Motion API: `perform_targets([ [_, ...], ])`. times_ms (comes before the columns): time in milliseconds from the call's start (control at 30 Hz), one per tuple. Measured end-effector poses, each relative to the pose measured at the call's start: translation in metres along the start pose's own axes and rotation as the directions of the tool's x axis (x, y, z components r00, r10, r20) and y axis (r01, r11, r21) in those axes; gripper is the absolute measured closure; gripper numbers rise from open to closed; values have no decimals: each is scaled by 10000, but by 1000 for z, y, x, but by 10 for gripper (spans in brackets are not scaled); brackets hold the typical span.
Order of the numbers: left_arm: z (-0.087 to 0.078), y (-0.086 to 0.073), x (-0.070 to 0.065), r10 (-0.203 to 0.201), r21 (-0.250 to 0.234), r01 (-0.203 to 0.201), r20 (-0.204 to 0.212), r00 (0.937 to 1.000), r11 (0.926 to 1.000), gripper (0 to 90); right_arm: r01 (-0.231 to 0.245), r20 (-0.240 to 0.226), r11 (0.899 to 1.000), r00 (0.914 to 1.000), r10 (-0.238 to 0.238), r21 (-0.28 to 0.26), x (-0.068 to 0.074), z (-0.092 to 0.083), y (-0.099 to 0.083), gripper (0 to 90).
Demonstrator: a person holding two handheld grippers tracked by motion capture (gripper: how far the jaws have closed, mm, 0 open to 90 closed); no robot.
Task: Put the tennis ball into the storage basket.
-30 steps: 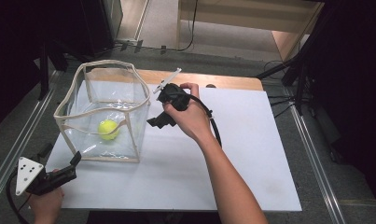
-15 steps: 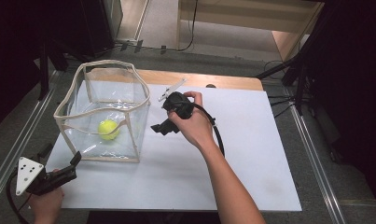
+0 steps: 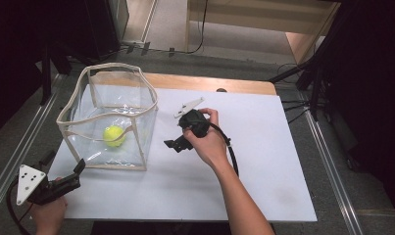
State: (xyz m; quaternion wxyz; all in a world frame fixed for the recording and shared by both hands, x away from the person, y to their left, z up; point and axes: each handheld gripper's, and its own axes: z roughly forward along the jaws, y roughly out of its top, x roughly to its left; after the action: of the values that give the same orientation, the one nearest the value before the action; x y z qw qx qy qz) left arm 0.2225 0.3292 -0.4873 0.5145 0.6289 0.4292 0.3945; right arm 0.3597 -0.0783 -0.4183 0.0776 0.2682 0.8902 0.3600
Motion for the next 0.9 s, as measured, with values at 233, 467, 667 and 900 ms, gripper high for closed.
perform_targets([
  [233,0,0,0,-26,-4,26,3,10000,10000,69,-488,56,9988,9988,488,-20,4,9,-34,0],
  [467,1,0,-2,149,54,-148,-68,9999,9999,69,-891,69,9956,9960,893,-285,11,11,-57,0],
  [667,1,0,-3,207,146,-205,-119,9997,9997,69,-1132,273,9921,9930,1148,-537,15,-1,-76,0],
  [900,2,0,-4,335,123,-334,-124,9994,9994,69,-1592,597,9831,9845,1649,-899,14,-19,-106,0],
])
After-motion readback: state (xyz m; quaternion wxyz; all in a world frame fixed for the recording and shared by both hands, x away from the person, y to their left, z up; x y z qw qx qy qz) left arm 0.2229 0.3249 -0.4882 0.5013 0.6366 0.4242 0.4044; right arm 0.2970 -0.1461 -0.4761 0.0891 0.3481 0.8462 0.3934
